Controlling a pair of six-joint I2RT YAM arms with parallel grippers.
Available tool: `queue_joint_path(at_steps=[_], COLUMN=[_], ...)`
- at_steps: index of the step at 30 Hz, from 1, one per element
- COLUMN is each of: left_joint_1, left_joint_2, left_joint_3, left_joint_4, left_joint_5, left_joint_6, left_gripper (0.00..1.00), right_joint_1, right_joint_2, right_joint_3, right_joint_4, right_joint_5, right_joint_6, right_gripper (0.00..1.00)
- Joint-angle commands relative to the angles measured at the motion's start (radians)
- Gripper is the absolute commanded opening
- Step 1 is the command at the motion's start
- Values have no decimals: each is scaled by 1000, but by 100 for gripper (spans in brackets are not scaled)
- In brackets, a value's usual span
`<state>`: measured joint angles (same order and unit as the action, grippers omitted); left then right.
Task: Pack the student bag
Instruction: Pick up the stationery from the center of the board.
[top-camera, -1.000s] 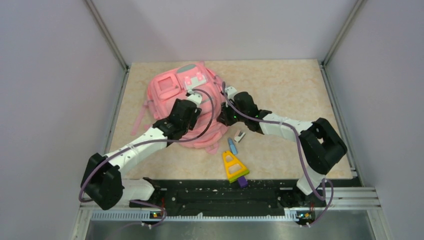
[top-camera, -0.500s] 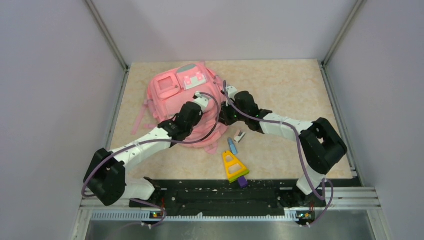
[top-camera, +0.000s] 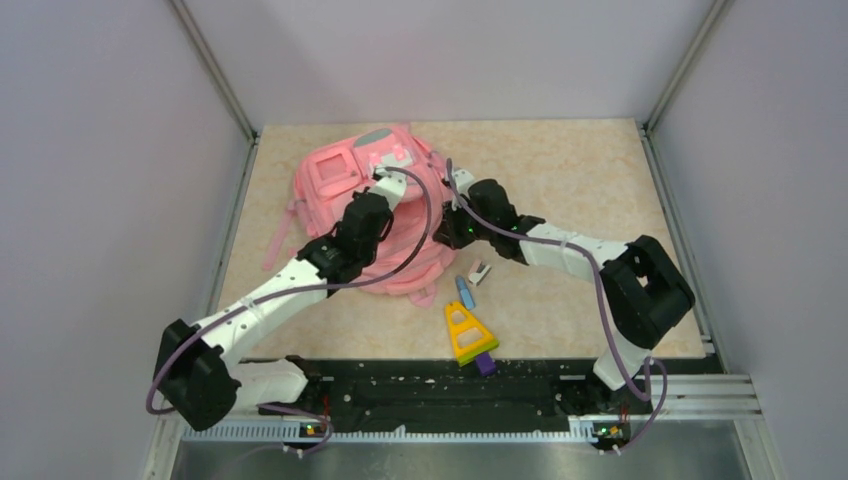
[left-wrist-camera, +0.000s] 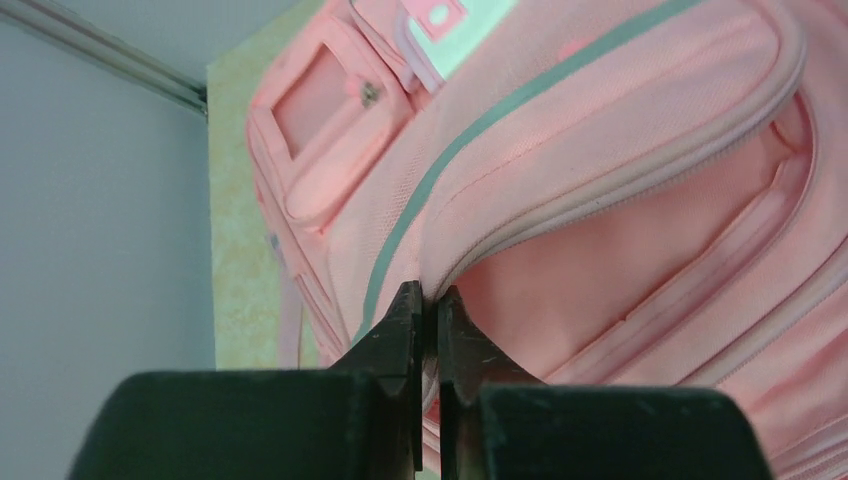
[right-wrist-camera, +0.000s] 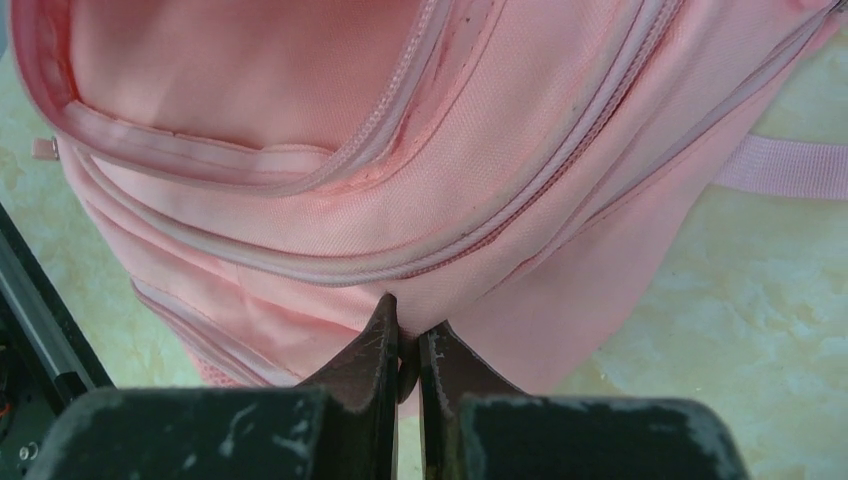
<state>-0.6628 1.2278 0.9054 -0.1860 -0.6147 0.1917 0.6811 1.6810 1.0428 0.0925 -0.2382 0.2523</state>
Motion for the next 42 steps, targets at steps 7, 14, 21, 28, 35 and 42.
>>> queue_joint_path(at_steps=[7,14,21,28,35,42], left_joint_1=[8,9,9,9,9,9], left_joint_2=[-90,-117,-128,-135,-150,-148], left_joint_3=[134,78,78,90,95,96], left_joint_4=[8,22,-12,-36,-46,-46], left_joint_5=[1,70,114,131,144,150], left_joint_6=[-81,-155,-189,-241,-253,-256], left_gripper=[0,0,0,0,0,0], right_joint_1=[-19,-19,-20,-18,12,46], right_joint_2=[-39,-254,-456,-438,-313,-155], right_joint_3=[197,134,-87,-269,-300,-208], right_joint_4=[-185,-361,-435,-316,-226,-196], right_joint_5=[73,188,283,257,369,434], right_joint_6=[-61,-94,30,267,326,294], right_gripper=[0,63,79,78,78,75])
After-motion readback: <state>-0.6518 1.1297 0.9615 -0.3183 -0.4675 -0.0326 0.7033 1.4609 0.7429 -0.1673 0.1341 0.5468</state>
